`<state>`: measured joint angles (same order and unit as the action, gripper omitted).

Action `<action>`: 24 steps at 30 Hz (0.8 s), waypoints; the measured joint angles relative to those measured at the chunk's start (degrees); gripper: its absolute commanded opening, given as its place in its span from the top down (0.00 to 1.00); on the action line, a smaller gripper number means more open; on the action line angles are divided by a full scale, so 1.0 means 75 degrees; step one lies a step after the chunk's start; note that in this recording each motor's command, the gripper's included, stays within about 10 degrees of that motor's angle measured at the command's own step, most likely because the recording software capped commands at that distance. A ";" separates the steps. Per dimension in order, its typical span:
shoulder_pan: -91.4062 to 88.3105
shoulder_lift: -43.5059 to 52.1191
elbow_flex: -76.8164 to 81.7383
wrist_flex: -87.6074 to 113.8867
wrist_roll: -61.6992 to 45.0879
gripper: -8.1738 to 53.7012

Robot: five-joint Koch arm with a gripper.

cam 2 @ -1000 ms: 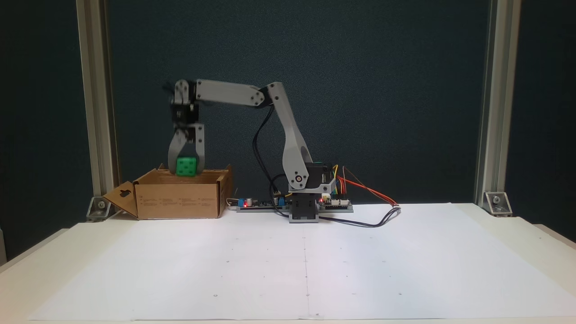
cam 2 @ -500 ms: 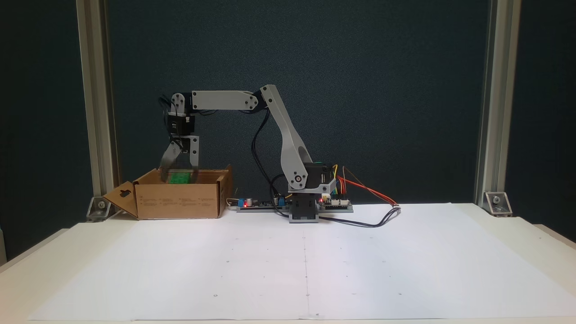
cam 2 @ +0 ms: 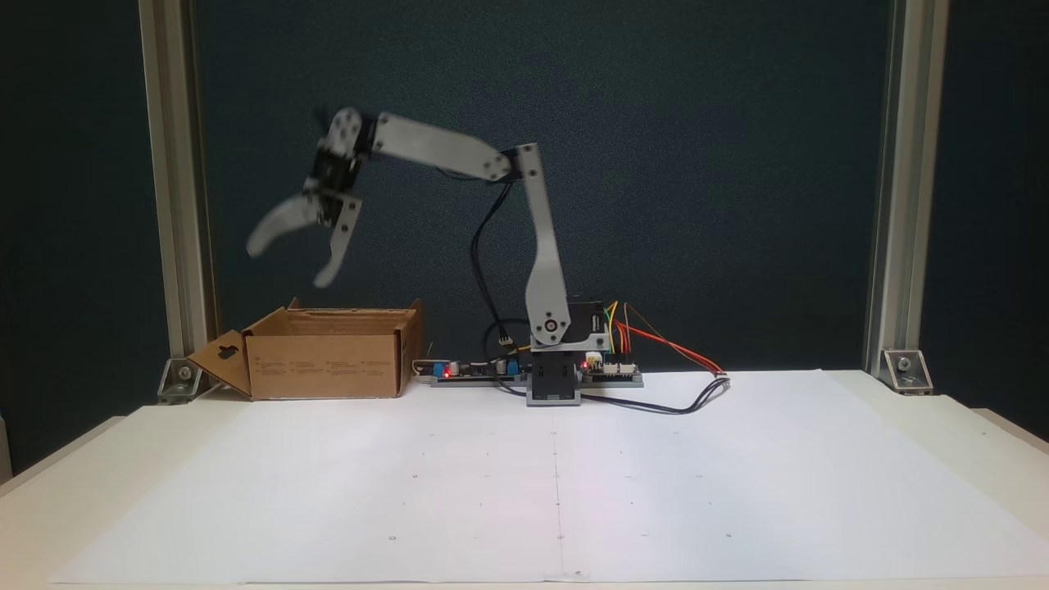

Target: Grasp a green dice and put it in the bin.

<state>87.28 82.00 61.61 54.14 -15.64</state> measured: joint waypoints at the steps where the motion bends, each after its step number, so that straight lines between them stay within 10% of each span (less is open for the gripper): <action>1: -0.0539 0.0164 0.0000 0.0012 0.0176 0.15; 24: -1.1086 0.2098 0.3820 -0.2555 0.1746 0.16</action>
<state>4.13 97.73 90.26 34.98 -2.55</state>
